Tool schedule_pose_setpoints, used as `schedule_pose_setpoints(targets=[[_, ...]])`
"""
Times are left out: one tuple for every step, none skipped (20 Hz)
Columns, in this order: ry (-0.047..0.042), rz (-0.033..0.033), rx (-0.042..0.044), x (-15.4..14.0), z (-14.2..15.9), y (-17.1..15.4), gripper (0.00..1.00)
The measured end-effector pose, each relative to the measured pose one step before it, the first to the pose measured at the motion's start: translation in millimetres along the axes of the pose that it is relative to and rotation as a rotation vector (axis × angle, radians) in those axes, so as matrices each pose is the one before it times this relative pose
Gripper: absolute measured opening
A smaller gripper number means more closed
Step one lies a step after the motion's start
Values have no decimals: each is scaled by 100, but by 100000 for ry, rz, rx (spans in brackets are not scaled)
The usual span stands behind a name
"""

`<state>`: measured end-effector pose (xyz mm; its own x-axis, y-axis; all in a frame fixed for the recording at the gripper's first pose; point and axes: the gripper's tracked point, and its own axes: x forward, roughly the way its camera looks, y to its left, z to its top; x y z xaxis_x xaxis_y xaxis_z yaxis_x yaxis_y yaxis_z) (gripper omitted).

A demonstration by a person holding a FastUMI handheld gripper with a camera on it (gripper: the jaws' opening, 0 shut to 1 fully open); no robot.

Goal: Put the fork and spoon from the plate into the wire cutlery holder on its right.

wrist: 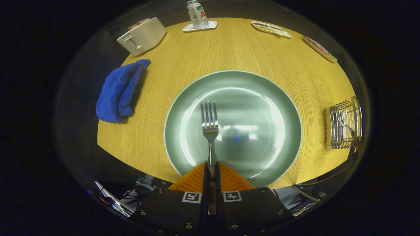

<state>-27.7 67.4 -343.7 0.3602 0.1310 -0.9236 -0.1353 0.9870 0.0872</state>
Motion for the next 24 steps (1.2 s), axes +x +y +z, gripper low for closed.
schedule_pose_setpoints(targets=[[104, 1522, 1363, 109, -78, 48, 10], [-842, 1558, 4190, -319, 198, 177, 10], [825, 1358, 2223, -50, -103, 168, 4], [-383, 1249, 1773, 210, -36, 43, 4], [-403, 103, 1149, -106, 300, -102, 4], [-1291, -203, 1084, -114, 394, -164, 4], [-863, 527, 989, -56, 440, -97, 4], [-915, 616, 1817, -111, 419, -85, 4], [-1359, 1568, 2097, -289, 460, 215, 4], [-1963, 1361, 1615, -391, 474, 119, 4], [-2259, 887, 903, -421, 630, 105, 4], [-2107, 519, 94, -590, 362, 18, 4], [-1824, 245, -153, -436, 496, -2, 4], [-1789, 197, -155, -364, 407, -8, 4], [-2130, 345, 13, -455, 610, -75, 4], [-2242, 152, 85, -477, 590, -82, 4], [-2105, -352, -203, -411, 637, -228, 4], [-2456, -580, 224, -185, 714, -416, 4], [-2208, -324, 736, -599, 640, -413, 4], [-2445, -526, 1416, -416, 691, -417, 3], [-2236, -754, 1543, -869, 520, -539, 4], [-2479, -781, 1375, -479, 533, -570, 4], [-2223, -1587, 1443, -541, 578, -878, 4], [-2114, -1701, 1940, -511, 411, -1081, 3]])
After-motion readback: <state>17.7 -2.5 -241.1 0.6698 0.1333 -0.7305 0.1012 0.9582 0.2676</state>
